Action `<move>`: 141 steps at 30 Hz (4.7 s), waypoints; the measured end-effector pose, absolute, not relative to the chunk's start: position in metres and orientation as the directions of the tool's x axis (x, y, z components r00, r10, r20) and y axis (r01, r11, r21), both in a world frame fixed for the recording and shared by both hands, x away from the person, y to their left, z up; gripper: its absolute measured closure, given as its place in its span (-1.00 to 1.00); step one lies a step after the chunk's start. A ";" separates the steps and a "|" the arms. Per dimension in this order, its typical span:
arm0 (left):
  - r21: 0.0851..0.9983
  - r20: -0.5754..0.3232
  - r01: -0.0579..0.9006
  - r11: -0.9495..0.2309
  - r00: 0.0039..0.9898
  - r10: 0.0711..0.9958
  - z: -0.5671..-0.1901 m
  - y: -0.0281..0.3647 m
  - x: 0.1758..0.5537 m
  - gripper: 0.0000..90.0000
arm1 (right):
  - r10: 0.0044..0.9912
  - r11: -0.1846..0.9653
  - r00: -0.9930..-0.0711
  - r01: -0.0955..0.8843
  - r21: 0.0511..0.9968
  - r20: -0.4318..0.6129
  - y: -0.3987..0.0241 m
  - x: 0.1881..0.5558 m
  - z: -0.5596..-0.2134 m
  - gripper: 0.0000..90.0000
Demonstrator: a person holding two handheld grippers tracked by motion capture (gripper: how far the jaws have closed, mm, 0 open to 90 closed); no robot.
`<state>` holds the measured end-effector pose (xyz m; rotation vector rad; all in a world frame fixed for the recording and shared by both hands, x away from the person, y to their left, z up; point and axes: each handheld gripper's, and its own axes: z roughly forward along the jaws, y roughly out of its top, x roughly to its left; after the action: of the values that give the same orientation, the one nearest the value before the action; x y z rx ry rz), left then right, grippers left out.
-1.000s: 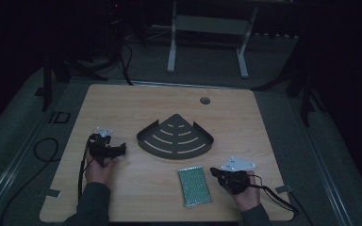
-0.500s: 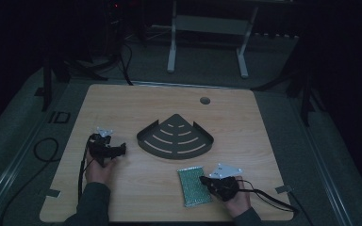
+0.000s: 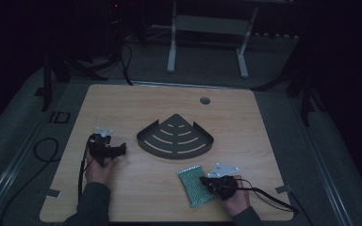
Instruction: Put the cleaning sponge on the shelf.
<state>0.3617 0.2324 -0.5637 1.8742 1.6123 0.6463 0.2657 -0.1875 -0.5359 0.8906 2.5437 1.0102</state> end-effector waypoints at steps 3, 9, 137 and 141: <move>0.698 -0.009 0.708 -0.103 0.153 0.988 -0.564 0.232 0.362 -0.80 | 0.636 0.583 -0.771 0.442 0.682 -0.045 -0.189 0.268 -0.535 1.00; 0.698 -0.009 0.709 -0.104 0.153 0.988 -0.564 0.232 0.362 -0.80 | 0.664 0.556 -0.747 0.468 0.687 -0.029 -0.200 0.275 -0.536 1.00; 0.698 -0.010 0.708 -0.101 0.151 0.989 -0.564 0.232 0.362 -0.80 | 0.625 0.735 -0.753 0.656 0.171 0.206 -0.239 0.401 -0.500 0.99; 0.698 -0.009 0.709 -0.102 0.151 0.989 -0.564 0.232 0.362 -0.80 | 0.625 0.733 -0.755 0.655 0.183 0.199 -0.239 0.401 -0.493 0.99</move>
<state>0.3617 0.2320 -0.5637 1.8724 1.6146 0.6470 0.4007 -0.2391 -0.4926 1.1268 3.0390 0.3970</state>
